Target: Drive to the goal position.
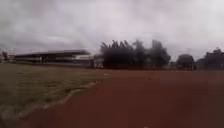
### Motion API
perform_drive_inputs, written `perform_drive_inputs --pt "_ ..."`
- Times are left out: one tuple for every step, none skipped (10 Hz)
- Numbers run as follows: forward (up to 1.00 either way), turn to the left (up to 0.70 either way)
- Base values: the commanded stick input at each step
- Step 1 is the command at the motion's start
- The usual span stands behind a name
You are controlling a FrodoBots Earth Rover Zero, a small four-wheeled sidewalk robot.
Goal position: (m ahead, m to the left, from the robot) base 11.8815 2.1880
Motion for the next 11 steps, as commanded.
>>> perform_drive_inputs --pt "0.70 -0.35" --pt "0.70 -0.35" --pt "0.70 -0.35" --pt "0.70 -0.35" --pt "0.70 -0.35" --pt "0.70 -0.35" --pt "0.70 -0.35" --pt "0.70 -0.35" --pt "0.70 -0.35" --pt "0.70 -0.32" --pt "0.70 -0.13"
